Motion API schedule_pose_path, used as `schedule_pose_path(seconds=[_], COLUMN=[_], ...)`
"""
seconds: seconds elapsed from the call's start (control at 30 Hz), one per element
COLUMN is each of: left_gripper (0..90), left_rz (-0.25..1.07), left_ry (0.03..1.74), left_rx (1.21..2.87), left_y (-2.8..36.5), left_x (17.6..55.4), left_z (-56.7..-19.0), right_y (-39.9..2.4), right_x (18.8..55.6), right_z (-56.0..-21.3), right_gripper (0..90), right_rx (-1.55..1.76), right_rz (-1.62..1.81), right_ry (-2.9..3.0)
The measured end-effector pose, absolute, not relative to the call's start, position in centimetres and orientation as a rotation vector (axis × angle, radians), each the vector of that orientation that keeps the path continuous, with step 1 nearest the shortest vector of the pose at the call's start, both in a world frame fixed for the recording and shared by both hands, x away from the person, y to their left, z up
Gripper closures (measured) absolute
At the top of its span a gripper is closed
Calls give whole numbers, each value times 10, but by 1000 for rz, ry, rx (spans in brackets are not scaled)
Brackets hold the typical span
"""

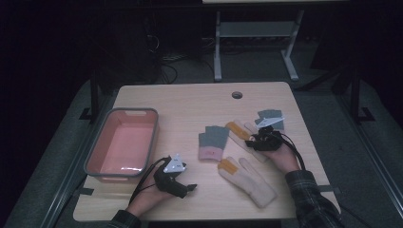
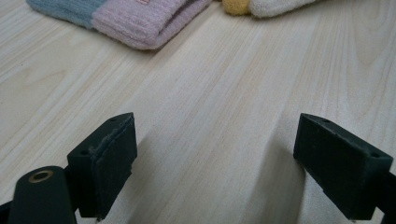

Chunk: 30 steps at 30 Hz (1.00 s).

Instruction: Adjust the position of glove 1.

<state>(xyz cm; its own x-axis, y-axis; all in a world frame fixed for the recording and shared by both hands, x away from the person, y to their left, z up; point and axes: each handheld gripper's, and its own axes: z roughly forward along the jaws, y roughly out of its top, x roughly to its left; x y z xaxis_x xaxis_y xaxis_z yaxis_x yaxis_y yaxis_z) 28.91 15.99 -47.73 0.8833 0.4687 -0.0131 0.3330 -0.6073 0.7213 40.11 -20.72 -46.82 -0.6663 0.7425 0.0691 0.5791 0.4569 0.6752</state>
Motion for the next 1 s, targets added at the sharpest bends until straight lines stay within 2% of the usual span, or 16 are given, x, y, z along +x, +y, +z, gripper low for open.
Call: schedule_pose_path(seconds=[0.03,0.17,0.57,1.0], left_gripper=[128,128,128,129], left_rz=[226,231,232,233], left_ry=[574,569,568,568], left_rx=[2275,2278,2277,2278], left_y=[160,160,160,160], left_x=[289,289,289,289], left_z=[-477,-477,-477,-477], right_y=[-208,-211,-223,-234], right_x=[401,401,395,374], right_z=[-468,-466,-446,-416], right_gripper=[633,671,673,673], right_rx=[1136,1146,1163,1137], right_rz=[1016,1038,1136,1200], right_ry=[2472,2477,2422,2380])
